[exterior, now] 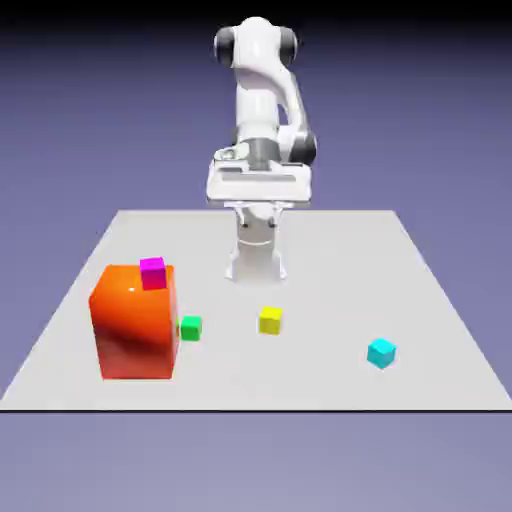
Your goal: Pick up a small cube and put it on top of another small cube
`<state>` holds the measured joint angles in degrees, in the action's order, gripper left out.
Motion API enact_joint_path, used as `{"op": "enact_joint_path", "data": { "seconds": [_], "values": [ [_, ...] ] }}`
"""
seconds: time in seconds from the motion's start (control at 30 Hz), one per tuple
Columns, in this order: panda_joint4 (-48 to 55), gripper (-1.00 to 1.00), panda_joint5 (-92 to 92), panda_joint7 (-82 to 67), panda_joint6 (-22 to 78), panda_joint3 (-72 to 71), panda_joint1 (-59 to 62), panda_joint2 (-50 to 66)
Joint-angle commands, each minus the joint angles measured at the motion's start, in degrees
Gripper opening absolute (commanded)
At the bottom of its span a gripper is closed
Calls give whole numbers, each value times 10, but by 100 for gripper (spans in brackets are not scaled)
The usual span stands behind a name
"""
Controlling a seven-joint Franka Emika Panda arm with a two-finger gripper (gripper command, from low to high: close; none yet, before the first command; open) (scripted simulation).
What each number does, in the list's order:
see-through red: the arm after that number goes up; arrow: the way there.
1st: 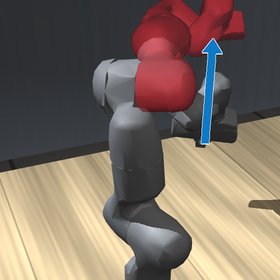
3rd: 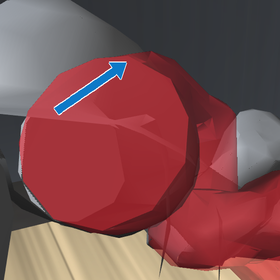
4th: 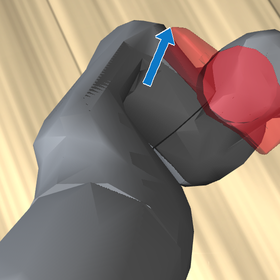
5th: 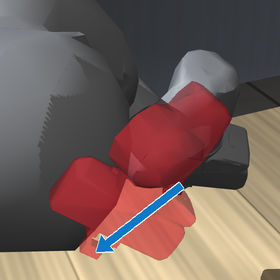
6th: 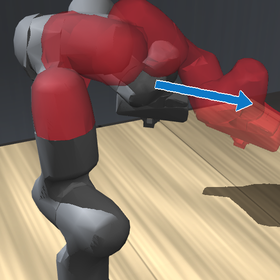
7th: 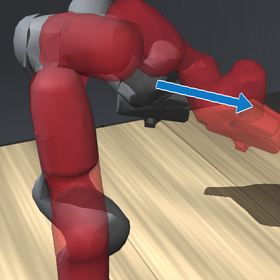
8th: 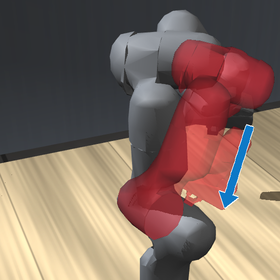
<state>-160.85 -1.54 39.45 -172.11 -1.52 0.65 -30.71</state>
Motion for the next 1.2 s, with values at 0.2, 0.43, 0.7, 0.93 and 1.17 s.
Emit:
{"op": "enact_joint_path", "data": {
  "seconds": [0.2,0.43,0.7,0.93,1.17],
  "values": [
    [19,0,-80,-103,168,-111,-16,143],
    [37,0,-158,-200,342,-227,-33,286],
    [58,0,-248,-310,542,-359,-54,450],
    [76,0,-326,-407,716,-475,-72,594],
    [90,0,-409,-544,867,-582,-44,727]
  ]
}}
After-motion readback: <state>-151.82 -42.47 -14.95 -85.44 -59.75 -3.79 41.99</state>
